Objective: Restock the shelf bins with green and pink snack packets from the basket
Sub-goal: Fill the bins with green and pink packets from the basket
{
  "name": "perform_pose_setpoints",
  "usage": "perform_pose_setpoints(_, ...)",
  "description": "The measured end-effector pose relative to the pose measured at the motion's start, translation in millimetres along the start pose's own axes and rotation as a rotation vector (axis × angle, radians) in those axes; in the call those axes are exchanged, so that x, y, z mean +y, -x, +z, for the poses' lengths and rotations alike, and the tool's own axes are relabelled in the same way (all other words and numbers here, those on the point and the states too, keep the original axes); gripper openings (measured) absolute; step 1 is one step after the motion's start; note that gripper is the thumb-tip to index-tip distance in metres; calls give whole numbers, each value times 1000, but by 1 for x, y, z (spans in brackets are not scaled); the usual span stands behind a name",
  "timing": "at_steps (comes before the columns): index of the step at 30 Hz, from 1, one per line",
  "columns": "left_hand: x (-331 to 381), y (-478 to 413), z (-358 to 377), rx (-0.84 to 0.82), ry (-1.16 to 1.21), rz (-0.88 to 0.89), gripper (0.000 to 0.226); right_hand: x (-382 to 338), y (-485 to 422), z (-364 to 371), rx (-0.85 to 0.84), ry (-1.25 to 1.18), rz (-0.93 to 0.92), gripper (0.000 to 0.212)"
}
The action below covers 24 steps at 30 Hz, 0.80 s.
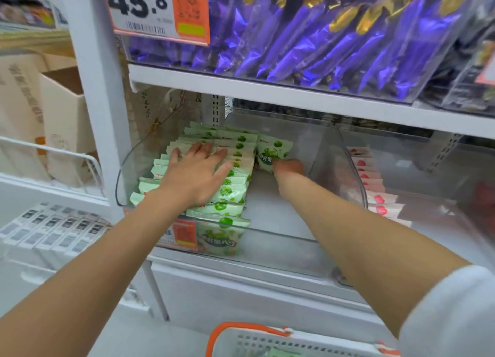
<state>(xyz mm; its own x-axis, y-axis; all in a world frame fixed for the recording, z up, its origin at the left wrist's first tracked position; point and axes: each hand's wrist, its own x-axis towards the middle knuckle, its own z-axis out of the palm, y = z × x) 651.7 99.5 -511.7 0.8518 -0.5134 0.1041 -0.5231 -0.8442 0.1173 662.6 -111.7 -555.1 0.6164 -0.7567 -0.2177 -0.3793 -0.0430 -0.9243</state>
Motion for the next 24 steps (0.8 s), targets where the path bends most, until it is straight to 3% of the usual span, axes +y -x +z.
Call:
perform_pose_setpoints(4, -3, -2, 4, 24, -2, 11, 59, 1, -3, 1, 29, 50, -127, 32)
perform_pose_setpoints(13, -1, -1, 3, 26, -5, 11, 57, 6, -18, -3, 85, 135, -212, 15)
perform_pose_setpoints(19, -1, -1, 2, 25, 5, 8, 57, 7, -7, -10, 90, -10, -109, 43)
perform_pose_setpoints(22, -2, -2, 1, 7, 16, 5, 57, 4, 2, -15, 77, -19, -86, 42)
perform_pose_setpoints(24, -1, -3, -3, -5, 40, -5, 57, 0, 12, -20, 66, 17, -84, 30)
